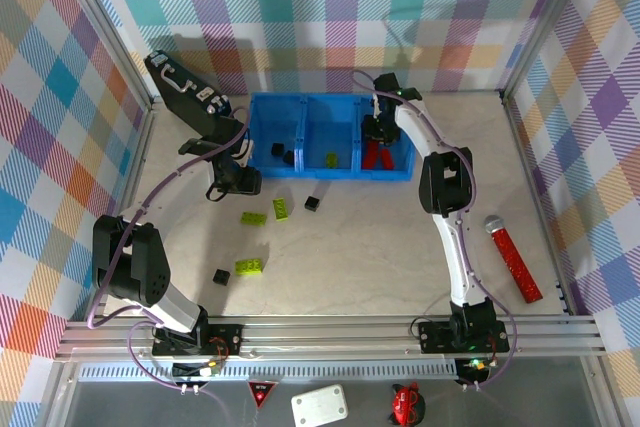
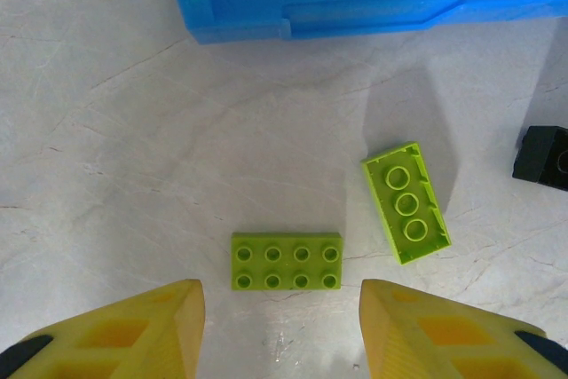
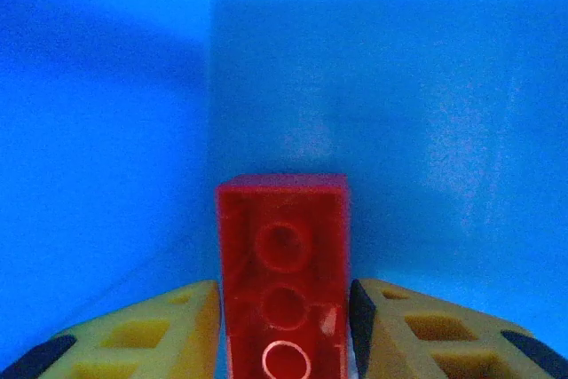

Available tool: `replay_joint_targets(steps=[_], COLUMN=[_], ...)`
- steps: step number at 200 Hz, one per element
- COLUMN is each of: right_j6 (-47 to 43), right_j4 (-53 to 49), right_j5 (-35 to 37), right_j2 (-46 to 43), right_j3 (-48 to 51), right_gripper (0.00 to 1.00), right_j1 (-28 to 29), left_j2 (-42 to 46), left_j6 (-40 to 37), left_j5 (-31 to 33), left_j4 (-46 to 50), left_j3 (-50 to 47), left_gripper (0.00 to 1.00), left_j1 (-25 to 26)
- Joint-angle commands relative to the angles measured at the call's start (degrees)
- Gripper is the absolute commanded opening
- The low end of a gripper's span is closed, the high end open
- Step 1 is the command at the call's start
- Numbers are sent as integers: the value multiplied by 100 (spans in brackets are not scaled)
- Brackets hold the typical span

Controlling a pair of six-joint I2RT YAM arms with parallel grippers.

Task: Sort the legos into containers by color
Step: Place the lego in the container.

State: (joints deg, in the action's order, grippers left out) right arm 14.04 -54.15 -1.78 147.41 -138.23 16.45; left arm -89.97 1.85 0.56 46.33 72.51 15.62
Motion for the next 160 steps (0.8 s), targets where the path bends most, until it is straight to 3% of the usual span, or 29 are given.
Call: replay_joint_targets(steps=[1, 59, 160], right_j6=[-109, -78, -52], right_j4=[-55, -208, -318], right_j5=[-148, -234, -332], right_j2=[29, -421, -1750], right_j3=[-196, -106, 1058], right_gripper=[47, 50, 53], right_j1=[6, 6, 14], left_j2=[-29, -3, 12], left_j6=[-54, -31, 150], left_j5=[-54, -64, -144], left_j4=[17, 8, 185], left_j3=[-53, -71, 124], left_gripper=[49, 49, 49], left_j1=[-24, -16, -15])
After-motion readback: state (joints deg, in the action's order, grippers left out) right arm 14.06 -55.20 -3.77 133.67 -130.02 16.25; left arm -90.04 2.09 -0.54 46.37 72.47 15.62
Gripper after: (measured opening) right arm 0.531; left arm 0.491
